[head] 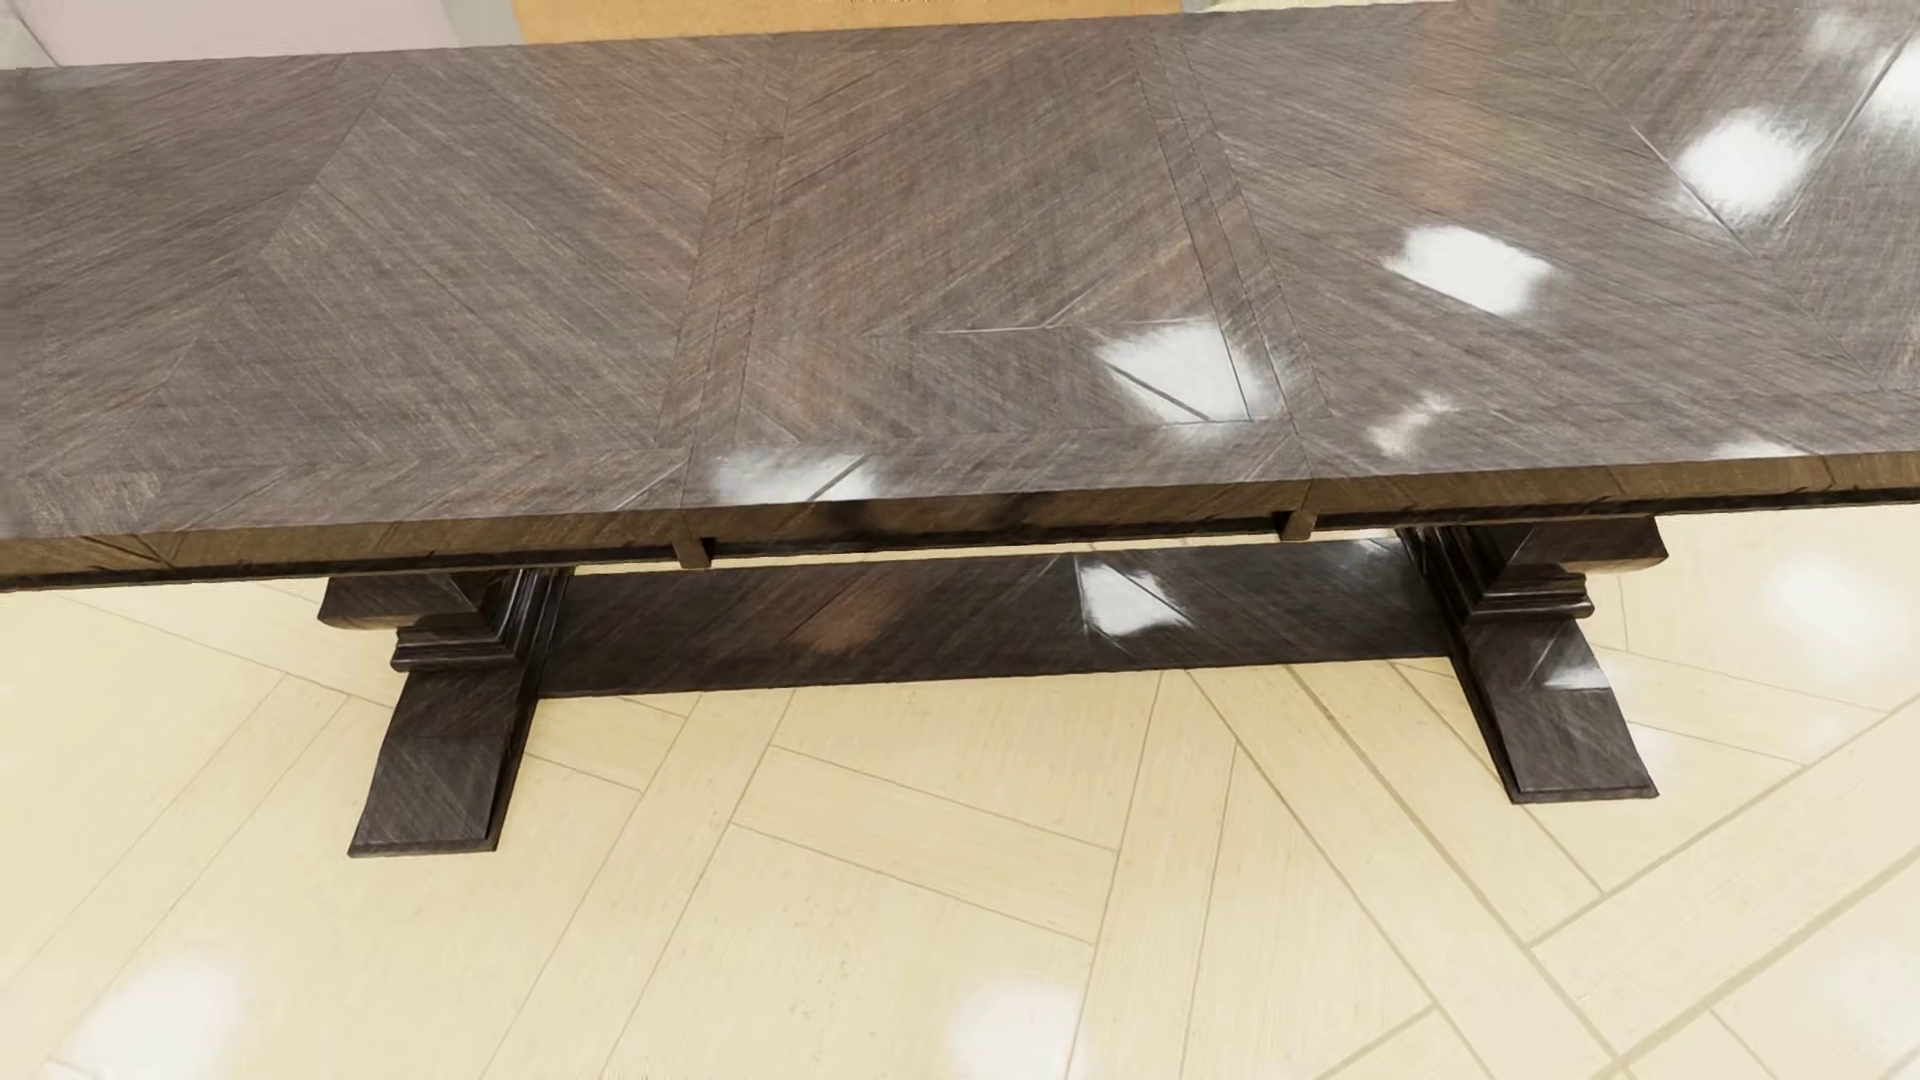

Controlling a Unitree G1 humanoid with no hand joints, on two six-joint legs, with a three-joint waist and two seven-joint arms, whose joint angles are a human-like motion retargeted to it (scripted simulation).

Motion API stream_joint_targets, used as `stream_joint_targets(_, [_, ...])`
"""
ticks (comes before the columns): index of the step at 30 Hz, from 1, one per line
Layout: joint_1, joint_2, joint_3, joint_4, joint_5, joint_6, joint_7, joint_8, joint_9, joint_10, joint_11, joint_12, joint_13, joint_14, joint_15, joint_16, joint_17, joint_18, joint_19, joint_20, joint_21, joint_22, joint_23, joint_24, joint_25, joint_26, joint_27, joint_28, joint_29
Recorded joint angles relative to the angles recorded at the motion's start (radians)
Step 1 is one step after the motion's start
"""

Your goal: Head to the table

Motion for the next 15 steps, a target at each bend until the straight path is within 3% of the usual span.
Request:
stream_joint_targets(9, [0.009, 0.025, 0.007, -0.062, -0.054, -0.016, -0.020, -0.031, -0.004, -0.029, -0.027, 0.006, -0.029, 0.001, 0.017, -0.009, -0.005, 0.021, 0.034, 0.017, 0.015, 0.008, -0.020, -0.005, -0.003, 0.015, -0.006, -0.002, -0.008])
stream_joint_targets(14, [-0.071, 0.015, 0.014, -0.057, -0.074, -0.014, -0.043, -0.038, 0.006, 0.123, 0.005, 0.023, -0.060, -0.021, 0.003, -0.014, -0.006, 0.017, 0.052, 0.030, 0.036, -0.015, -0.021, -0.008, -0.011, 0.002, -0.008, 0.003, -0.008])
stream_joint_targets(15, [-0.114, 0.012, 0.016, -0.056, -0.084, -0.015, -0.064, -0.042, 0.010, 0.198, 0.015, 0.025, -0.064, -0.002, -0.001, -0.016, -0.007, -0.008, 0.056, 0.034, 0.040, -0.025, -0.019, -0.009, -0.011, -0.004, -0.007, 0.007, -0.010])
